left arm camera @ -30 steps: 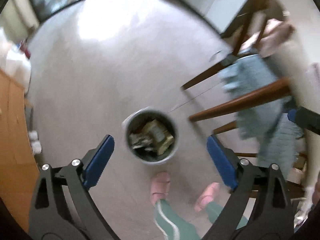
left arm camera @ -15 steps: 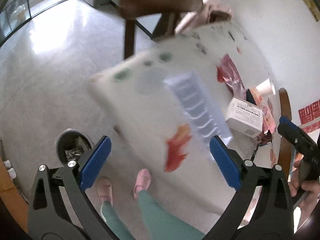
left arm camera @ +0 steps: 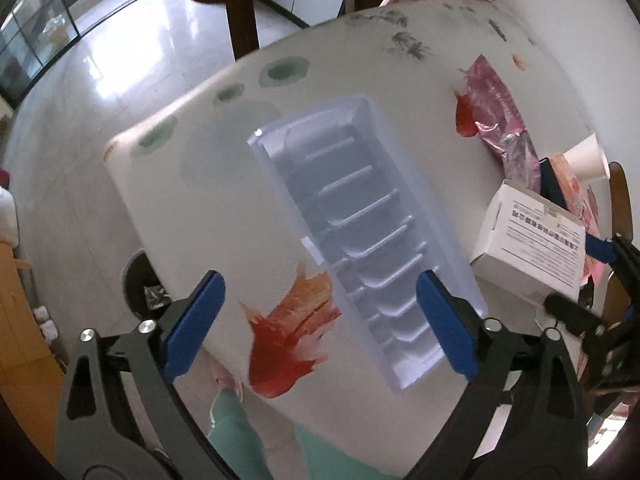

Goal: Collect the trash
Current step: 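Grasp the clear plastic tray with the left gripper while the right grasps the white box, then carry tray and white box over the bin and open both grippers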

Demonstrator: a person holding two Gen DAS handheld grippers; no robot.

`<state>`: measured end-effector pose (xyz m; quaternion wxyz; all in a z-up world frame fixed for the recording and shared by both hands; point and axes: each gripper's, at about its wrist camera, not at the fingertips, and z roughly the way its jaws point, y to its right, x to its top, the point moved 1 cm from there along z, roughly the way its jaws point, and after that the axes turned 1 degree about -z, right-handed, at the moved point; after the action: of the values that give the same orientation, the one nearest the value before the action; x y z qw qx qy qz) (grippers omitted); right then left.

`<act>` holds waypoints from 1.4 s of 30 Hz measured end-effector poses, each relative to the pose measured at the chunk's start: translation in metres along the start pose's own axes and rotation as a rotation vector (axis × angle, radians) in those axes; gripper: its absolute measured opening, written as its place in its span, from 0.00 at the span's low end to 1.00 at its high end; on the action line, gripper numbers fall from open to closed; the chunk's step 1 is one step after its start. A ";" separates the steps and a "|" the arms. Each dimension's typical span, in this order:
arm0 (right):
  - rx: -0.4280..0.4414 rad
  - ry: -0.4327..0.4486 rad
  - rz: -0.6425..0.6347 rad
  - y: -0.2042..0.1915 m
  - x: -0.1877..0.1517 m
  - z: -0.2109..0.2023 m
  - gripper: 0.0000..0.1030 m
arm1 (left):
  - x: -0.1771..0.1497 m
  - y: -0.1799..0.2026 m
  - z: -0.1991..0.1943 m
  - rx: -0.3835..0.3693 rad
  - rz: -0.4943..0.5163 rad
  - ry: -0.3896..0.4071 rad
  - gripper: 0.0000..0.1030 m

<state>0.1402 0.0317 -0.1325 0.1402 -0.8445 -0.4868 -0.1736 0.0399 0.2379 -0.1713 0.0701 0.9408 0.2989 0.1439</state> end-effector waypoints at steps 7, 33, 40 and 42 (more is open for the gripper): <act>0.061 -0.006 -0.061 -0.005 0.000 0.013 0.69 | 0.000 0.005 0.005 -0.051 0.002 0.039 0.40; 0.359 0.247 0.063 -0.065 0.065 -0.050 0.64 | -0.012 -0.082 -0.078 -0.122 -0.146 0.185 0.02; 0.421 0.163 -0.002 -0.200 0.104 0.007 0.64 | -0.061 -0.227 -0.099 0.007 -0.305 0.171 0.02; 0.405 0.102 0.010 -0.241 0.111 0.036 0.64 | -0.077 -0.272 -0.085 0.047 -0.340 0.134 0.02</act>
<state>-0.0119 0.2494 -0.1012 0.3327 -0.7914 -0.5000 -0.1141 -0.1940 0.4180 -0.1678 0.0511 0.8664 0.4609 0.1852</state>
